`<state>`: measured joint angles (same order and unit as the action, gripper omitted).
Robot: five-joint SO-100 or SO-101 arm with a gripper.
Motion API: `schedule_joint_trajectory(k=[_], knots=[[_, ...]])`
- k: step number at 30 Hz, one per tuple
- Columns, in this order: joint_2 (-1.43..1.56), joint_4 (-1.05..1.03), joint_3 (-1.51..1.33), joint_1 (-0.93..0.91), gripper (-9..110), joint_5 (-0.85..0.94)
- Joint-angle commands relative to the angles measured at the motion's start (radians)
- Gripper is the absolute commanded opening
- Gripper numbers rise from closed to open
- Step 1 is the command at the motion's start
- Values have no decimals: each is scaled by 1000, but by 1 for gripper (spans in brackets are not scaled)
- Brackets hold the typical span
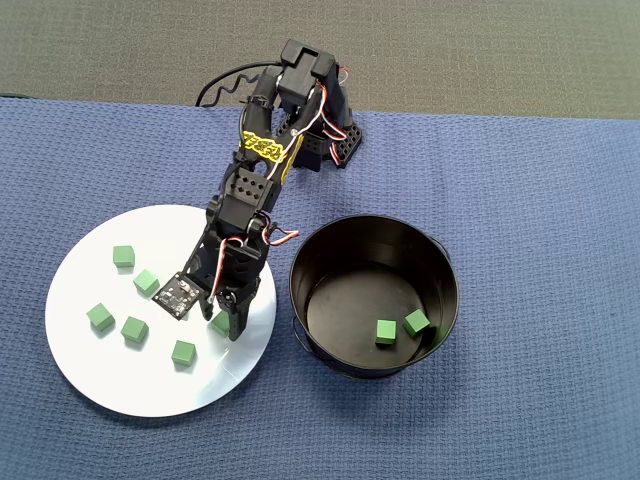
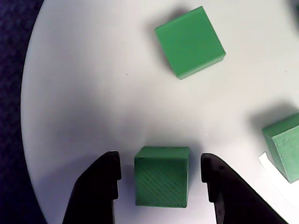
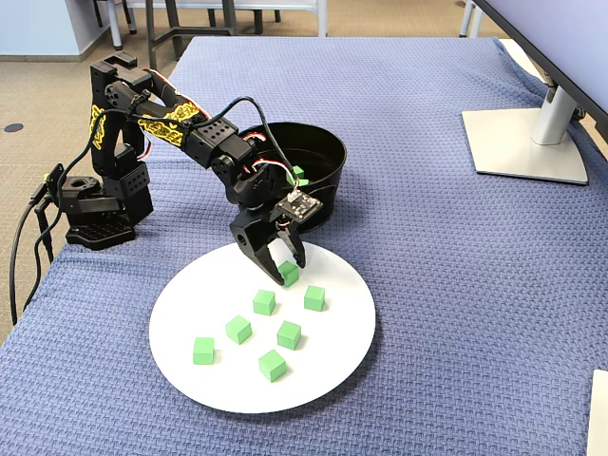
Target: Pick up the green cubes from the white plate and place them in the black recipient
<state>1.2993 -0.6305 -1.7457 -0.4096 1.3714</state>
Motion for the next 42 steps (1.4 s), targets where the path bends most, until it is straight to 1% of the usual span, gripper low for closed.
schedule_joint_trajectory(k=[1, 8, 13, 15, 18, 21, 25, 27, 30, 34, 38, 42], knots=[[15, 31, 0, 21, 10, -14], [2, 29, 2, 21, 0, -18], [-11, 52, 5, 17, 0, -41], [15, 32, 15, 12, 0, -72], [109, -78, 72, 0, 0, -144], [268, -212, 115, -3, 0, -236], [494, -489, 232, 12, 0, -440], [597, -575, 279, 34, 0, -561], [727, -624, 299, 118, 0, -703], [799, -589, 249, 322, 0, -836], [735, -540, 199, 526, 0, -916], [606, -482, 198, 657, 0, -1005]])
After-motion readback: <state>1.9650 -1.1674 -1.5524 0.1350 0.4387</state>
